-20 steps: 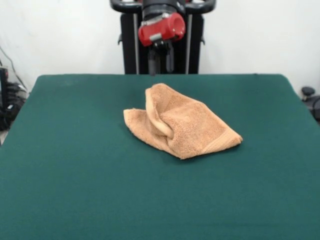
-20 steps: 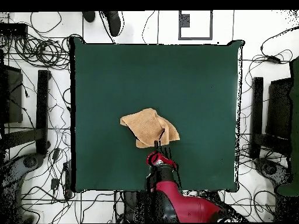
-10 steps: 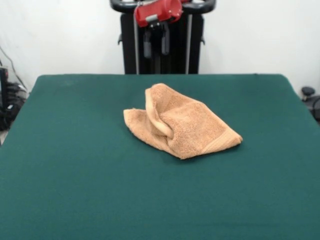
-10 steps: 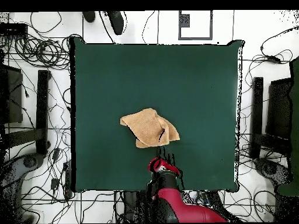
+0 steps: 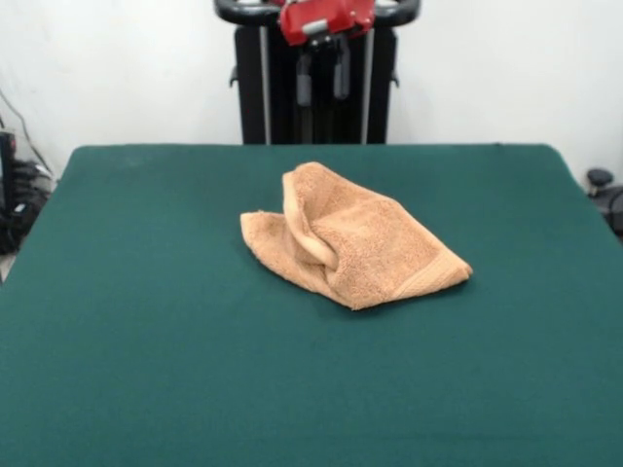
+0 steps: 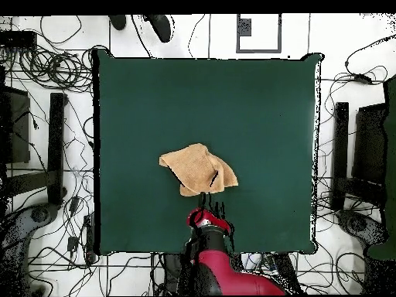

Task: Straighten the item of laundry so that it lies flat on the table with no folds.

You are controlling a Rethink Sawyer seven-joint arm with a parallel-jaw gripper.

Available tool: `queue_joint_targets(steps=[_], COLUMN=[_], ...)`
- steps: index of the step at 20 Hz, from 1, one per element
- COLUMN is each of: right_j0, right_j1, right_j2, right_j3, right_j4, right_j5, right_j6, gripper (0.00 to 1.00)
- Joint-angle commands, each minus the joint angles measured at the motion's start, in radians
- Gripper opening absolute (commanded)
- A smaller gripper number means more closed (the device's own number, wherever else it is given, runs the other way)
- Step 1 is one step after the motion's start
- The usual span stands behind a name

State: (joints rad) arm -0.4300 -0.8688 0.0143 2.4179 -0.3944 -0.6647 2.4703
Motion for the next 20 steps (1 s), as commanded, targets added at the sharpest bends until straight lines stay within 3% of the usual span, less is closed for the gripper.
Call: queue_joint_targets(steps=[1, 6, 11, 15, 20], right_j0=[0.070, 0.114, 0.044, -0.027, -0.099], right_j1=[0.101, 0.160, 0.285, 0.340, 0.387], right_j2=[-0.026, -0.055, 0.012, 0.065, 0.116], right_j3=[0.060, 0.086, 0.042, -0.008, -0.045], right_j4=[0.076, 0.133, 0.080, 0.012, 0.000], right_j5=[-0.119, -0.202, -0.263, -0.270, -0.281], right_j6=[0.211, 0.260, 0.317, 0.307, 0.318], gripper=[1.00, 1.00, 1.00, 1.00, 1.00])
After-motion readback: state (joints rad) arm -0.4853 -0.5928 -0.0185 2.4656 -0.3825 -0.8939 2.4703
